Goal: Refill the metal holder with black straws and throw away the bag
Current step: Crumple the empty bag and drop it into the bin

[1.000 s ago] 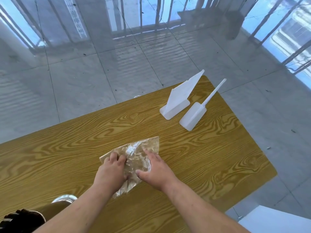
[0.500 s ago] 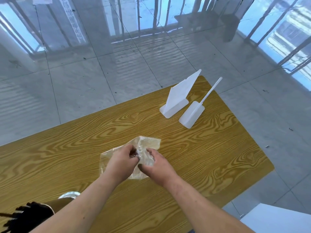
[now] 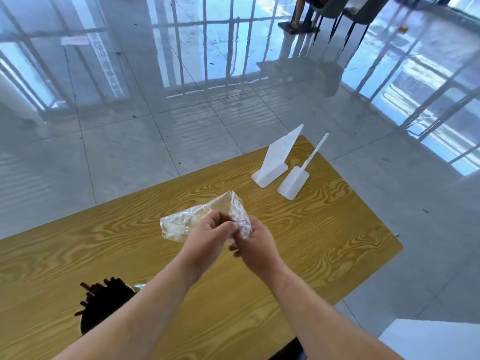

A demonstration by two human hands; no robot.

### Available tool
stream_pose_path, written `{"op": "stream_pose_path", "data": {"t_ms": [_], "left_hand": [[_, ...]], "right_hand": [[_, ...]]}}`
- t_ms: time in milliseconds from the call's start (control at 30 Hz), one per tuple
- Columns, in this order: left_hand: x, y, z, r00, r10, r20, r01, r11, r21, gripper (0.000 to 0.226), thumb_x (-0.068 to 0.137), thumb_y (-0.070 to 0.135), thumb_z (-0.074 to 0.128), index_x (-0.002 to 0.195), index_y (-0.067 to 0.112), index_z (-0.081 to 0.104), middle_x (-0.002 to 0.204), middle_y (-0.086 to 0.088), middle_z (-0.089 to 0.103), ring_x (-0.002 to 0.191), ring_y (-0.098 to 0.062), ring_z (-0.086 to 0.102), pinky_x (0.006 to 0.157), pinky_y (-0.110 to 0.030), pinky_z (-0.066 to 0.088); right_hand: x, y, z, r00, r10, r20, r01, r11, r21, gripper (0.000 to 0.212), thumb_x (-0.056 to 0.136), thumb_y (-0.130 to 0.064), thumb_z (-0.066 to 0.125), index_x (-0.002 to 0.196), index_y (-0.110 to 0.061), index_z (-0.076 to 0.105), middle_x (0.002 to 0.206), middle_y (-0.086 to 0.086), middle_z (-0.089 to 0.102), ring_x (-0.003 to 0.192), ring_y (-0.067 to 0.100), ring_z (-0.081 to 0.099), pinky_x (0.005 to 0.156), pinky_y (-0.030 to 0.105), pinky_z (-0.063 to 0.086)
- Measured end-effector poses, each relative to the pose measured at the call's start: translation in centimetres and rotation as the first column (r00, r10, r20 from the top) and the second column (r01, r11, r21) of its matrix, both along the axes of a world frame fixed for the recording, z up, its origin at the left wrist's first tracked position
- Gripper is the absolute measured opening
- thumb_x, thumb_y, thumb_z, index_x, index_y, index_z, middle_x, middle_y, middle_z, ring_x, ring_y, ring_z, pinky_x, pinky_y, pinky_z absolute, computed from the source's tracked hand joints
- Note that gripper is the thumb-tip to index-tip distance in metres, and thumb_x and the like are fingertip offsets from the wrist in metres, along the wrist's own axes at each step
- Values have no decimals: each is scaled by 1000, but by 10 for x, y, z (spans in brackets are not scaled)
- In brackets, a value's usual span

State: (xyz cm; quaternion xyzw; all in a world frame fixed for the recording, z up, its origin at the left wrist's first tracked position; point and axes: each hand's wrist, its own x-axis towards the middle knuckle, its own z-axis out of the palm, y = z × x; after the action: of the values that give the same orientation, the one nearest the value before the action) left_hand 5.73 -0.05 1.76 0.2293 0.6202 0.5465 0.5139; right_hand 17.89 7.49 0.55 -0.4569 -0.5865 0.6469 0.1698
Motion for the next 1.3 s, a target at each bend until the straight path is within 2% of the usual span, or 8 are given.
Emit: {"op": "stream_pose_path", "data": {"t_ms": [100,233,400,633,933,1067,1200,1300], "left_hand": [[-3,-22,12,968,66,-241,-82,995,-54,51,73,63,76,105,25,67,95,3,77,81,-5,71,64,-17,54],[-12,-47,26,868,88,-489,-177,974,-140,93,68,81,79,140,34,46,148,-2,50,125,-23,60,102,-49,56],[-5,-63,59,971,-79,-228,71,997,-42,121,52,88,83,153,44,35,156,-2,53,119,-14,64,90,-34,55],[40,-71,93,956,-284,-72,292,941,170,93,64,67,93,139,24,59,123,1,80,113,-17,76,101,-41,59],[81,-52,109,965,-200,-168,237,942,237,27,87,23,87,112,23,76,102,0,84,95,-18,81,72,-21,61],[101,-33,108,981,-194,-24,193,942,275,38,83,22,81,119,17,76,108,-10,83,100,-30,80,78,-35,65],[127,-12,105,967,-220,131,175,941,288,47,81,16,76,126,5,71,117,-24,78,105,-42,76,94,-52,62],[156,1,100,945,-280,170,226,933,280,44,79,14,77,122,6,73,115,-25,78,98,-36,78,85,-44,63]], "right_hand": [[2,-15,21,998,-60,9,60,997,51,20,103,-12,59,104,-25,74,84,1,77,64,11,67,57,22,54],[10,-36,53,991,-125,-41,127,991,42,27,100,-5,54,106,-19,77,83,8,76,67,18,64,59,31,53],[24,-65,87,988,-87,-129,106,984,145,36,95,0,51,93,-20,80,83,1,76,76,18,67,67,30,53],[55,-90,117,991,-56,-122,83,969,233,31,83,-13,58,101,-18,82,97,6,82,89,14,76,78,28,60],[104,-95,126,989,-94,-116,121,959,258,31,92,-26,68,121,-33,79,118,-3,81,116,14,75,107,44,56],[130,-87,123,974,-191,-122,217,943,252,38,88,-47,75,123,-34,76,118,-1,81,115,20,75,108,56,55],[174,-72,119,904,-364,-223,403,901,160,85,76,-55,88,148,-33,49,135,-3,69,116,11,73,101,36,59],[209,-62,118,910,-348,-225,389,904,178,77,90,-37,87,152,-44,43,142,-13,63,120,3,71,96,26,59]]}}
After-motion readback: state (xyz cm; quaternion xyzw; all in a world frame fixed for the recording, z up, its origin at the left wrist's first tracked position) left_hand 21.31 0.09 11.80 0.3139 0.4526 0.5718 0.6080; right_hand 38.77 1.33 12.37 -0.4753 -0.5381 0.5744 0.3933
